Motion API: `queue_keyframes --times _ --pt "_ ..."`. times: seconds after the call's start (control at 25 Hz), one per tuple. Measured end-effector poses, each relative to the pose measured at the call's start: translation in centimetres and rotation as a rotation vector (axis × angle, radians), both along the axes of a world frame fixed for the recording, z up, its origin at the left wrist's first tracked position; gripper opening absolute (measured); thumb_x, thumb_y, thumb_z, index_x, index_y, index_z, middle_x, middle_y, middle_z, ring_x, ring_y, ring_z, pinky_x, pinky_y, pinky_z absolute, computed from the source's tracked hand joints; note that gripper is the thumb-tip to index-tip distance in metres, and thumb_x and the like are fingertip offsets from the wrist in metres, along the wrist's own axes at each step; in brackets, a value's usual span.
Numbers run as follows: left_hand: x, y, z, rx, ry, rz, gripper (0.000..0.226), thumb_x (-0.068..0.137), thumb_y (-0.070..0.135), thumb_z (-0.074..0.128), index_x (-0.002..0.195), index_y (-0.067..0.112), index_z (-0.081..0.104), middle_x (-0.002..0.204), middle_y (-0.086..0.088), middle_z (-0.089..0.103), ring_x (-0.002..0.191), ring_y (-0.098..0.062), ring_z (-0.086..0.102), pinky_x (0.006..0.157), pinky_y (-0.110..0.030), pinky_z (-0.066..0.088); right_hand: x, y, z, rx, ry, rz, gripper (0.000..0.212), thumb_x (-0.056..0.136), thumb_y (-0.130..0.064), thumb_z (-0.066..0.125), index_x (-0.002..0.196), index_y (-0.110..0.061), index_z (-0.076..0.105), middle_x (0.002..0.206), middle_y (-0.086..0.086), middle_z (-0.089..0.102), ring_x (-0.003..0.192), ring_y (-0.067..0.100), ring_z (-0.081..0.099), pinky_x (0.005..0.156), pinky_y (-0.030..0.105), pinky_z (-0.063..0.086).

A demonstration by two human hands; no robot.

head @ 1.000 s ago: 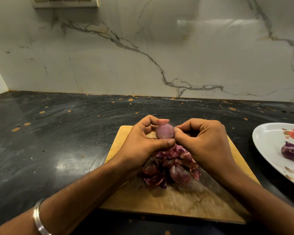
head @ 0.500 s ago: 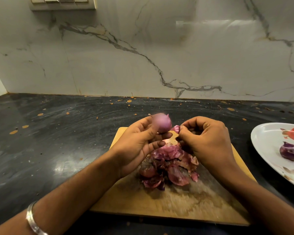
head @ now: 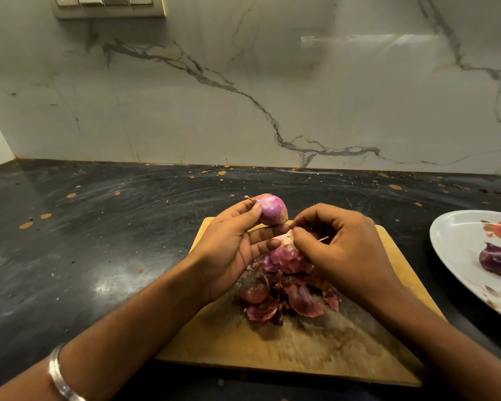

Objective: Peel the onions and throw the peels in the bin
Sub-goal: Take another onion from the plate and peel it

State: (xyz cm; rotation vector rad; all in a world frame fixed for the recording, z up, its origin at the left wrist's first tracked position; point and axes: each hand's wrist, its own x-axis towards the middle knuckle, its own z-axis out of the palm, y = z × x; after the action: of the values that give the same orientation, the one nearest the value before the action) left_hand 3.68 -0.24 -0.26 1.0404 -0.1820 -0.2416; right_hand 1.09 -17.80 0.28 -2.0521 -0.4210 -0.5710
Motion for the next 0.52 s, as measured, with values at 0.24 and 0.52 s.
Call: queue_keyframes --times 0.24,0.52 --pt "-0.08 -0.01 -0.07 0.065 -0.054 -0.023 0.031 0.102 0.015 0.046 0.131 0.012 0.058 0.11 -0.014 0.07 0.083 -0.019 0.069 0.066 -0.024 0.058 0.05 -0.25 0.07 0.081 -0.021 0.001 0.019 0.086 -0.027 0.073 0.104 -0.023 0.073 0.087 -0.013 0.073 0.085 0.001 0.07 0.071 0.021 0.059" --pt "0.06 0.02 0.01 0.119 -0.027 0.038 0.032 0.105 0.021 0.039 0.126 0.012 0.062 0.1 -0.009 0.072 0.071 -0.012 0.061 0.058 -0.022 0.051 -0.06 -0.32 0.12 0.096 0.056 0.074 0.023 0.085 -0.008 0.076 0.1 -0.025 0.075 0.083 -0.006 0.074 0.069 0.01 0.072 0.067 0.033 0.062"
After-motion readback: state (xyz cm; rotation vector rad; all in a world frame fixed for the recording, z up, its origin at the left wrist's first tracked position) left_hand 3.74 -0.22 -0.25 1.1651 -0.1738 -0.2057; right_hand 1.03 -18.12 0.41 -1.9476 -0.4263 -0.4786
